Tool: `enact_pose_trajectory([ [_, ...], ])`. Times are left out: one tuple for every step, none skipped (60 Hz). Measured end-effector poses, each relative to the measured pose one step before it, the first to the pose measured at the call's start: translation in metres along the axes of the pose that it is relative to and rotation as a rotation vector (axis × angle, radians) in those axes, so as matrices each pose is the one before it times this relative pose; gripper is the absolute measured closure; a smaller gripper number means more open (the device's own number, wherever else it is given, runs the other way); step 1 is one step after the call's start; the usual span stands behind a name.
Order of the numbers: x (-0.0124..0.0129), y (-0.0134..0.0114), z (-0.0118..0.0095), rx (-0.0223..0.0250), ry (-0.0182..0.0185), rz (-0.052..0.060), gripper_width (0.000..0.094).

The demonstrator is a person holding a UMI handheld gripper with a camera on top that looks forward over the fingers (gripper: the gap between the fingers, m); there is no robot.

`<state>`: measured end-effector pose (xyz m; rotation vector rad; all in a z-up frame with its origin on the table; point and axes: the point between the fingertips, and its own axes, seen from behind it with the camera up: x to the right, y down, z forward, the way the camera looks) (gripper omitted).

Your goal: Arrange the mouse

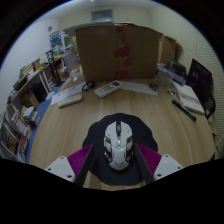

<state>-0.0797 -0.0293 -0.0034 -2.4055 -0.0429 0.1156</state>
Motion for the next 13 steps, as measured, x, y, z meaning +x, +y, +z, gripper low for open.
enact_pose_trajectory([
  [-0.00035,-0.00039,-0.0049,0.00412,0.00854,0.0077,0.0098],
  [-0.00025,-0.00032,-0.00552,0.00485,0.0103,0.0074,0.0097],
  [-0.00039,-0.00006,-0.00593,0.00568,0.01046,0.0073,0.0095],
  [-0.00009,-0.00017,-0.00675,0.00549,0.01036,0.0079,0.0096],
  [-0.0014,0.00069,-0.00713,0.00548,0.00981,0.0057,0.0094],
  [-0.00084,0.00041,-0.00747,0.00429,0.00799,0.0072,0.0097],
  [-0.00141,0.00079,-0.00762,0.00488,0.00816,0.0066,0.0095],
  [-0.00138,-0.00001,-0.00799,0.00368,0.00725,0.0073,0.0092],
  [-0.0022,0.00159,-0.00815,0.00494,0.00697,0.0075,0.0093],
  [-0.00256,0.00165,-0.00804,0.00463,0.00503,0.0067,0.0094],
  [-0.00267,0.00158,-0.00759,0.00385,0.00369,0.0068,0.0096],
  [-0.00233,0.00172,-0.00739,0.00303,0.0023,0.0071,0.0098],
  [-0.00272,0.00199,-0.00728,0.00189,0.00243,0.007,0.0099],
])
